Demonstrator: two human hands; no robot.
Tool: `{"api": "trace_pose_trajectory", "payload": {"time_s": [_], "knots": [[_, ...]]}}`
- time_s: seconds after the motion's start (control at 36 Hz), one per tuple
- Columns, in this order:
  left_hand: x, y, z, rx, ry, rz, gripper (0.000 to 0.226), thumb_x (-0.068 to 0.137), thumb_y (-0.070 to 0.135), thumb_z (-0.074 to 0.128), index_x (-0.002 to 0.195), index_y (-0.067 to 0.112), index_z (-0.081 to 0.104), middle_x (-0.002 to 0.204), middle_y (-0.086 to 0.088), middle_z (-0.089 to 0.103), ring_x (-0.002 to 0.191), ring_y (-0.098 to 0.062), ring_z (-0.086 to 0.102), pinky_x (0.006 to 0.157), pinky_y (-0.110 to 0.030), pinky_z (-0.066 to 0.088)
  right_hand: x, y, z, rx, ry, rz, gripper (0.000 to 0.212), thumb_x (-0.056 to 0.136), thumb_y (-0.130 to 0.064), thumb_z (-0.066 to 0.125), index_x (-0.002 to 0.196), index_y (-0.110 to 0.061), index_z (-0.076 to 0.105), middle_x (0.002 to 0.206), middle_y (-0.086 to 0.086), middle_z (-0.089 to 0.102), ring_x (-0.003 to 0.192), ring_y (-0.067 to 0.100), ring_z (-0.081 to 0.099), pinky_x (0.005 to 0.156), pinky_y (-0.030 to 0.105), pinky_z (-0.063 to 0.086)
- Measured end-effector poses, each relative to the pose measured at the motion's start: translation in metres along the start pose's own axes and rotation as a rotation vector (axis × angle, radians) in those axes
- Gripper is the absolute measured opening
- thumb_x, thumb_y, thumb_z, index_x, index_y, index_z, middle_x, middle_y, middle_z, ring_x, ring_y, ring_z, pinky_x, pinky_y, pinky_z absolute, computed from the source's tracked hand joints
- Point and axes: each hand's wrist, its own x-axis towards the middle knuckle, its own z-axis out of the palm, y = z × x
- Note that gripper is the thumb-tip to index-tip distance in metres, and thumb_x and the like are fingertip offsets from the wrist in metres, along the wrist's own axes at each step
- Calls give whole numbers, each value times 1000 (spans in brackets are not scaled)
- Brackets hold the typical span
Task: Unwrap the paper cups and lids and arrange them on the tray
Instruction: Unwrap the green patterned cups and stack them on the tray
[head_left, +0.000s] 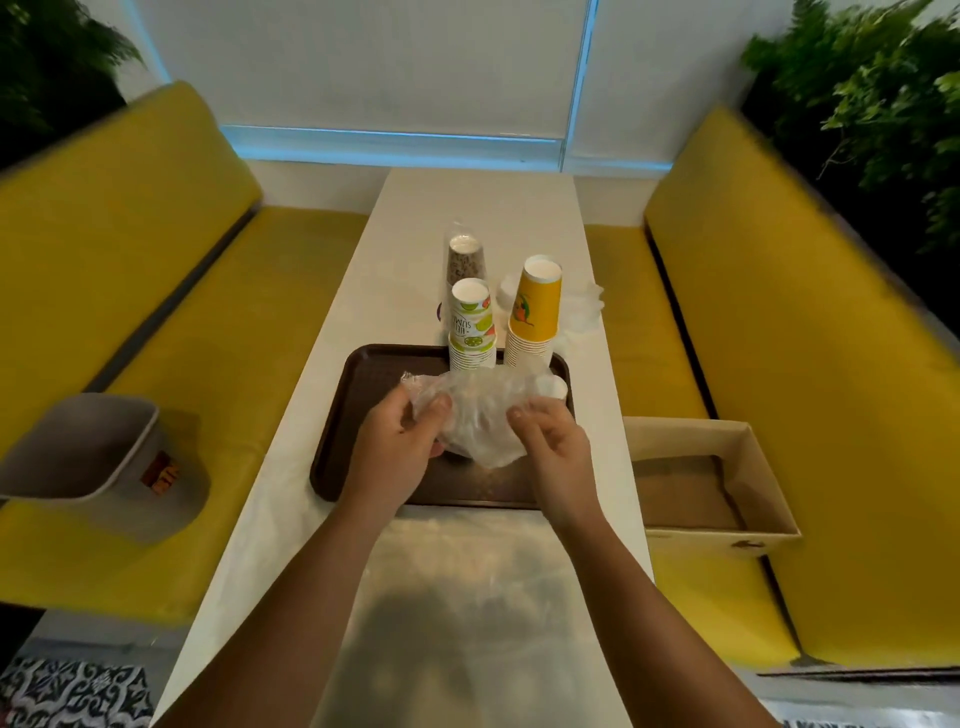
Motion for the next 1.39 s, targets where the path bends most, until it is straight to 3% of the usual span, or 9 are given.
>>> {"api": "trace_pose_trajectory", "payload": {"time_s": [0.19,0.36,0.5,0.69,0.86,0.94,1.06,1.19,1.39], "knots": [[-25,7,13,279,120,149,21,94,42,73,107,27,79,82,13,76,75,0,70,64,-22,58,-13,-6,-15,-144,-65,-180,25,108,-30,56,115,-10,70,101,-12,73,95,4,69,78,15,52],[-32,-3,-26,287,434,12,54,93,57,68,78,5,64,66,-6,60,63,-16,53,56,-27,38,6,15,-73,-209,188,105,61,107,-61,40,82,-14,72,73,7,71,71,28,70,70,51,61],[-45,-19,-61,238,438,10,65,91,61,70,68,3,51,68,-22,55,62,-20,46,60,-34,35,1,14,-113,-256,163,42,57,107,-50,49,76,-6,66,51,-4,50,44,6,45,43,20,39],[-50,-51,-85,378,444,-166,88,80,78,65,77,-10,59,74,-28,62,62,-25,52,57,-35,35,-12,46,-117,-348,24,81,51,105,-43,58,77,-2,71,43,-8,48,38,2,41,43,22,36],[-53,-99,-103,702,422,-271,86,73,95,50,99,14,62,105,-15,65,95,-35,63,76,-46,55,-45,96,-92,-573,-66,153,48,107,-42,56,69,-16,71,75,3,72,67,13,62,65,31,47],[-71,-113,-88,913,513,-1,70,83,74,66,127,22,52,132,-18,49,115,-39,52,91,-53,50,-59,106,-75,-617,-134,236,47,108,-44,52,73,-18,69,76,0,72,65,18,65,57,30,52],[-87,-145,-60,1183,139,326,67,97,64,52,153,28,44,154,-15,37,138,-35,39,110,-51,42,-73,111,-60,-651,-142,313,43,109,-43,50,84,-15,71,77,-8,71,69,13,65,55,26,48],[-83,-210,-71,1320,-128,71,79,99,70,1,165,34,22,173,-13,17,159,-36,14,126,-61,14,-78,115,-65,-745,-72,325,42,105,-44,56,88,-10,74,87,5,72,86,27,67,75,36,51],[-76,-234,-71,1297,-131,120,74,101,71,12,166,36,7,175,-10,0,160,-34,6,127,-58,6,-98,74,-43,-992,398,-139,55,88,-39,76,132,-11,58,155,22,37,144,39,37,113,49,37]]}}
